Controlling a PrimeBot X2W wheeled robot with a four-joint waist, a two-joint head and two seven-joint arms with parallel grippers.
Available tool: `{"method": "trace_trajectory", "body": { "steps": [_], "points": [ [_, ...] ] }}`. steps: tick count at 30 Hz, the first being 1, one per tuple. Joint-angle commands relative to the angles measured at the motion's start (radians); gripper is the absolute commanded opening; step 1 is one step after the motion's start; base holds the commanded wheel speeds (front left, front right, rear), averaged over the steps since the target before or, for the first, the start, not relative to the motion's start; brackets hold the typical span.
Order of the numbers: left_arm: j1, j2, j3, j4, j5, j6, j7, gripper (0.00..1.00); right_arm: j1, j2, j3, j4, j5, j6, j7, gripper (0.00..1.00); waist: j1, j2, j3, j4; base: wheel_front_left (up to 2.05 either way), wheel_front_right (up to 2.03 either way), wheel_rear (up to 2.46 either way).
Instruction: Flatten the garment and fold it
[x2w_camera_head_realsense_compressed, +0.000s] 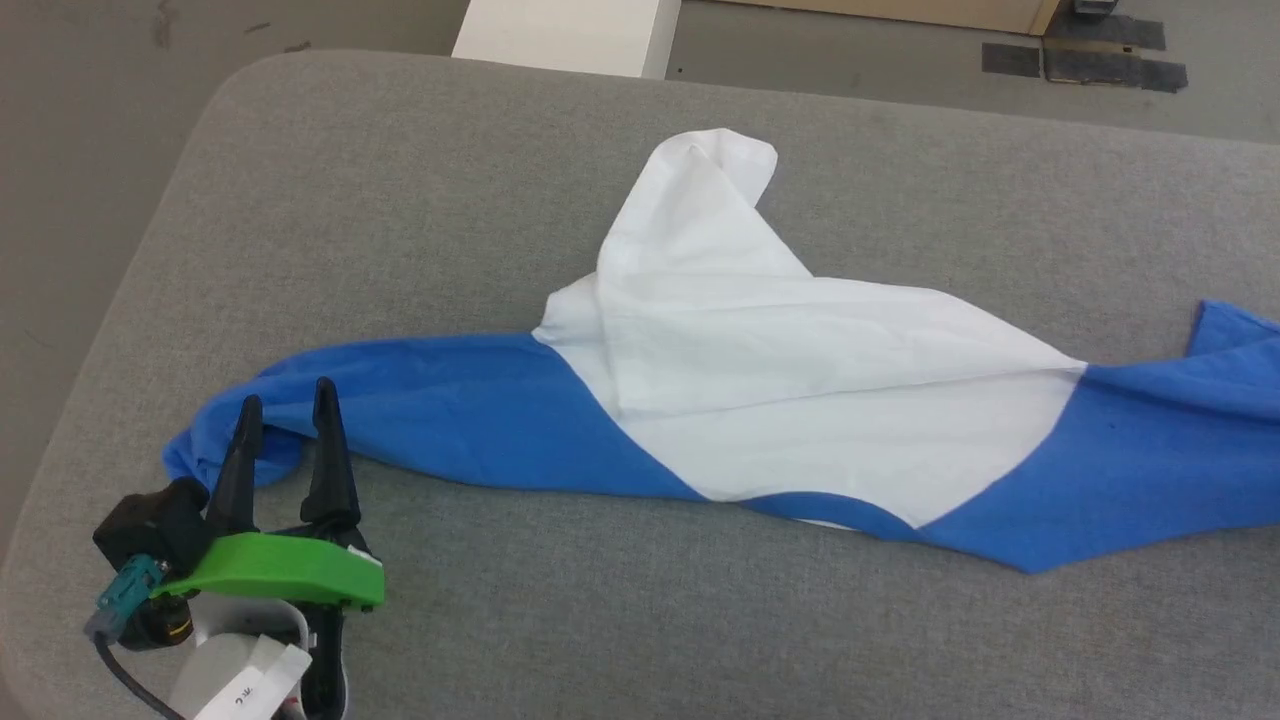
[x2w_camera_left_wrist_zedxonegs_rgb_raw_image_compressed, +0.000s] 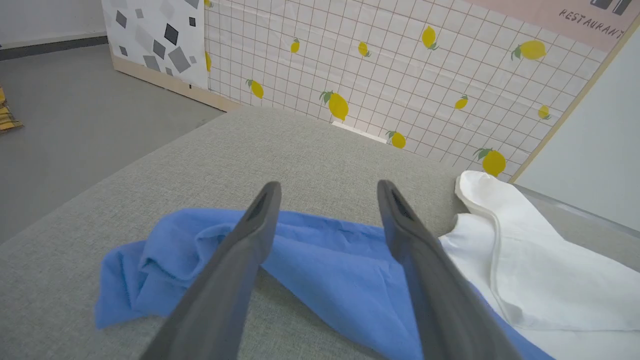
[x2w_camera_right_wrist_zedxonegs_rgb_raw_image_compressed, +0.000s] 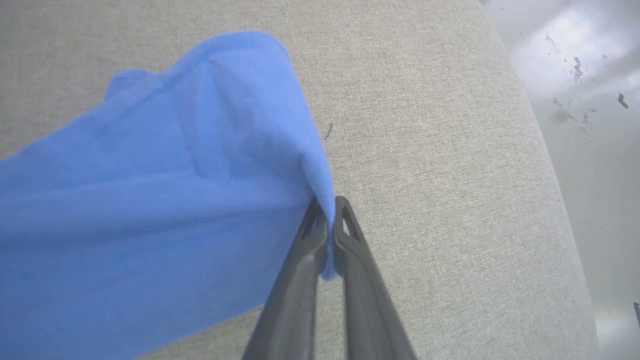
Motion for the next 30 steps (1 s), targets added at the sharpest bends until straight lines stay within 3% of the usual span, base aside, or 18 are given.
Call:
{"method": "trace_trajectory", "body": {
  "steps": [1, 2, 3, 10, 15, 22, 24, 30],
  "points": [
    [-0.021, 0.001, -0.001, 0.005, -0.003, -0.007, -0.006, 1.00, 0.001, 0.004, -0.017, -0.005, -0.021, -0.002, -0.018, 0.24, 0.0000, 0.0058, 0.003, 0.002, 0.00, 0.00, 0.00],
    [-0.022, 0.003, 0.000, 0.009, -0.004, -0.008, -0.006, 1.00, -0.001, 0.011, -0.026, -0.003, -0.027, -0.002, -0.024, 0.89, 0.0000, 0.0058, 0.001, 0.001, 0.00, 0.00, 0.00],
    [-0.023, 0.005, 0.000, 0.015, -0.006, -0.010, -0.006, 1.00, -0.007, 0.023, -0.039, -0.006, -0.030, -0.002, -0.038, 1.00, 0.0000, 0.0058, -0.001, 0.001, 0.00, 0.00, 0.00],
    [-0.008, 0.016, 0.000, 0.042, -0.013, -0.012, 0.002, 1.00, -0.005, 0.116, -0.047, -0.109, 0.026, -0.002, -0.195, 1.00, 0.0000, 0.0058, -0.056, -0.008, 0.00, 0.00, 0.00],
    [0.017, 0.016, -0.006, 0.041, -0.020, -0.004, 0.021, 1.00, 0.139, 0.213, 0.028, -0.272, 0.151, -0.002, -0.329, 1.00, 0.0000, 0.0058, -0.114, -0.023, 0.00, 0.00, 0.00],
    [0.055, -0.005, -0.029, 0.040, -0.042, 0.008, 0.080, 1.00, 0.300, 0.237, 0.126, -0.336, 0.269, -0.002, -0.374, 1.00, 0.0000, 0.0058, -0.159, -0.051, 0.00, 0.00, 0.00],
    [0.057, -0.017, -0.046, 0.049, -0.052, 0.027, 0.146, 1.00, 0.326, 0.237, 0.140, -0.332, 0.294, -0.002, -0.380, 1.00, 0.0000, 0.0058, -0.165, -0.056, 0.00, 0.00, 0.00],
    [-0.010, -0.033, -0.140, 0.117, -0.067, 0.149, 0.568, 1.00, 0.354, 0.238, 0.161, -0.330, 0.320, -0.002, -0.394, 1.00, 0.0000, 0.0058, -0.158, -0.071, 0.00, 0.00, 0.00]
  ]
}}
